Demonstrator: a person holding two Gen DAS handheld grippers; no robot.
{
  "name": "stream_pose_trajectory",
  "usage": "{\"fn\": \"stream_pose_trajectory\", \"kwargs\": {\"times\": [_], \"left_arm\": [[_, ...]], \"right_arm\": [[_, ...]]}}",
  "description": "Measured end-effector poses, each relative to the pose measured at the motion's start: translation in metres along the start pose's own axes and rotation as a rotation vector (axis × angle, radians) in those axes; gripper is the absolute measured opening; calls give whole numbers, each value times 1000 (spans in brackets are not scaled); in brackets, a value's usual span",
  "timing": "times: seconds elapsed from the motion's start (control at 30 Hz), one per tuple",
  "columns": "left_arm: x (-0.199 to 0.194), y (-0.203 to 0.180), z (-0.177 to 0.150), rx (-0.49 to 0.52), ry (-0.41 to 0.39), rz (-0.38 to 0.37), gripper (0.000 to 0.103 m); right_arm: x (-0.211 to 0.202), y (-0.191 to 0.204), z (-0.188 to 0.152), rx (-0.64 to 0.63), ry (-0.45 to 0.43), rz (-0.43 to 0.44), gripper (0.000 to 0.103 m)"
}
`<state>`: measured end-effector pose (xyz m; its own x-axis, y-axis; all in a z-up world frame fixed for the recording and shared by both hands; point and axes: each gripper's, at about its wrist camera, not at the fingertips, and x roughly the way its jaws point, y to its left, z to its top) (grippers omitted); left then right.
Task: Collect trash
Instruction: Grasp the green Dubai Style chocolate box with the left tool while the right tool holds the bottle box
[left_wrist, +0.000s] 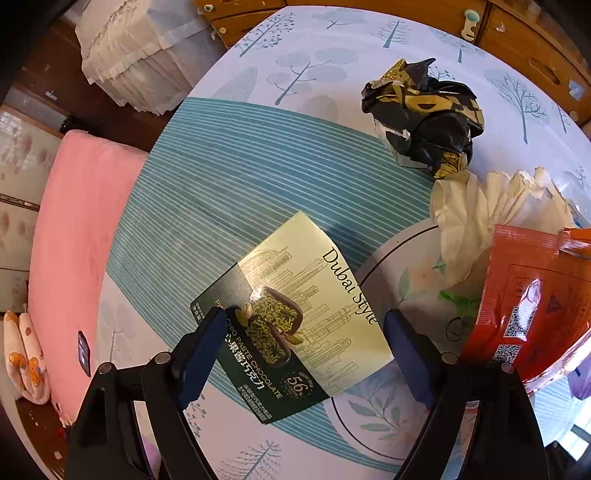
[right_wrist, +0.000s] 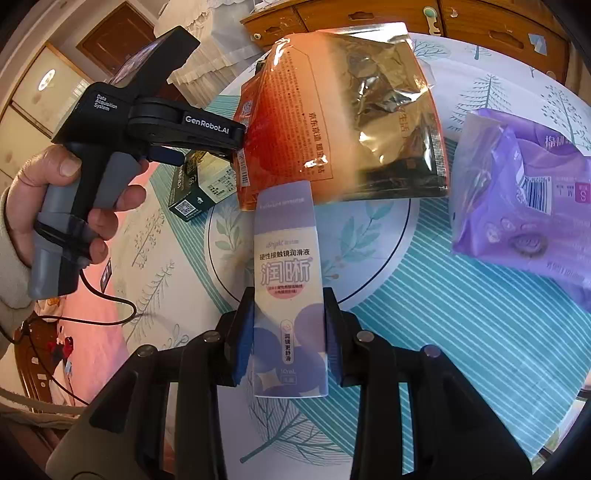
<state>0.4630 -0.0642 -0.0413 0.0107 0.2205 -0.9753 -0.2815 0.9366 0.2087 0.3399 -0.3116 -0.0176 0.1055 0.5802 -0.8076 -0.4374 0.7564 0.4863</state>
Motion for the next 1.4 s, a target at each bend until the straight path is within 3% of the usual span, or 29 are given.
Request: {"fn": "stream_pose_trajectory", "kwargs": {"times": [0.13, 0.27, 0.3, 0.33, 0.57, 0.73, 0.93, 1.03, 1.07, 1.1, 1.17, 1.27, 1.33, 1.4], "left_arm": [[-15, 6, -7, 8, -16, -43, 62], [-34, 13, -18, 53, -58, -95, 27], [-38, 16, -23, 56, -59, -111, 9], [-38, 20, -28, 48, -41, -141, 1], [-27, 60, -59, -9, -23, -184, 0], [-32, 97, -82, -48, -62, -229, 0], [-36, 129, -100, 18, -102, -296, 0], [-40, 129, -103, 115, -130, -334, 7], [-40, 130, -103, 142, -139, -354, 22], [-41, 132, -104, 169, -152, -361, 45], [-41, 134, -103, 204, -170, -361, 63], [-37, 134, -98, 253, -172, -379, 65], [-30, 133, -93, 305, -175, -393, 73], [-26, 129, -89, 383, -195, -383, 96]], "right_arm": [[-1, 0, 0, 11, -2, 8, 30], [-3, 3, -2, 16, -5, 22, 30], [-4, 5, -3, 15, -5, 26, 30], [-4, 6, -3, 15, -5, 30, 30], [-12, 30, -11, 7, -8, 40, 30], [-16, 53, -20, -5, -14, 25, 30], [-13, 84, -29, 18, -38, -1, 30], [-11, 99, -38, 39, -53, -13, 30], [-11, 101, -43, 46, -54, -13, 30], [-11, 104, -47, 54, -54, -14, 30], [-6, 110, -55, 62, -49, -20, 30], [1, 114, -61, 64, -38, -29, 30], [7, 114, -65, 76, -37, -34, 30], [10, 113, -67, 92, -42, -37, 30]]}}
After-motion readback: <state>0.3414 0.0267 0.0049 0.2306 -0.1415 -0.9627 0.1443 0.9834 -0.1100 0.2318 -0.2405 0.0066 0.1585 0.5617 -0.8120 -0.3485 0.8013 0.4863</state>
